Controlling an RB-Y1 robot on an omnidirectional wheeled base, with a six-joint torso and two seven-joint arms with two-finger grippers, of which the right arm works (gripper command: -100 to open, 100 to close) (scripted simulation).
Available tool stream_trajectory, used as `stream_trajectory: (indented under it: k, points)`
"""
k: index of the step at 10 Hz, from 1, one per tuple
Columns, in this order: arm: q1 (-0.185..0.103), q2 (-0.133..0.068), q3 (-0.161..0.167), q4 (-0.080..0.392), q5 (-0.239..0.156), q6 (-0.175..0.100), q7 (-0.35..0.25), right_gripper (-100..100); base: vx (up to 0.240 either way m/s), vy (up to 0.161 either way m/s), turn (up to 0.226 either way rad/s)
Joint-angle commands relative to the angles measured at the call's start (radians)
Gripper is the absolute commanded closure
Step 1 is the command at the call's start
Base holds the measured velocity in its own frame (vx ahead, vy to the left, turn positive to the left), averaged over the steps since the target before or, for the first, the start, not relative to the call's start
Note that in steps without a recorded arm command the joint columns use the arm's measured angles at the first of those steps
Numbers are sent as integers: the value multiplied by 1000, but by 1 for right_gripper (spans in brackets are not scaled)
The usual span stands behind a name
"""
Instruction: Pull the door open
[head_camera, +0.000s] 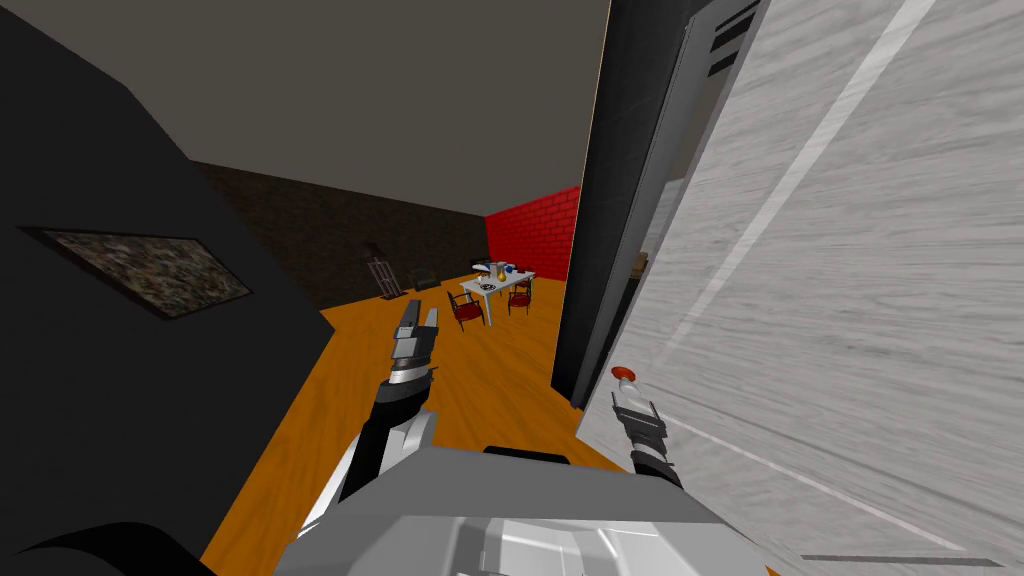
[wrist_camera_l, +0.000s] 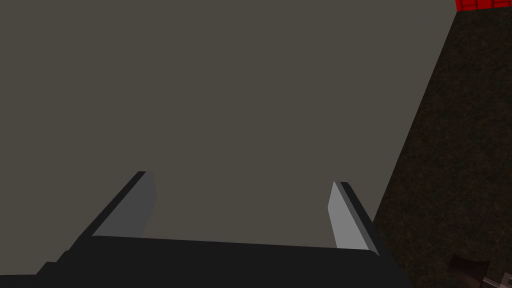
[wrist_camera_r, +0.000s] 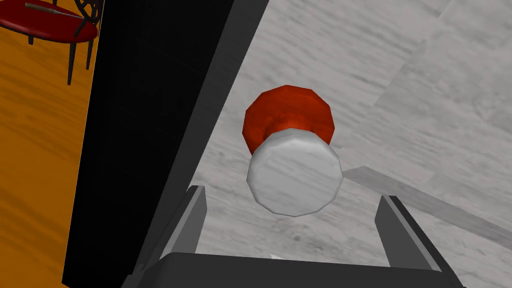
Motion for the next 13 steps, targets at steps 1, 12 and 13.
stream_trajectory:
  k: [1,12,13]
  points:
    - [11,9,16,-21,-25,-5,-50,-100,-100,-20,57]
    - [52,6,67,-75,-131,-34,-284,-100,-45,-6,44]
    - [52,-5,64,-67,-134,-36,-298,-100,147,-17,44]
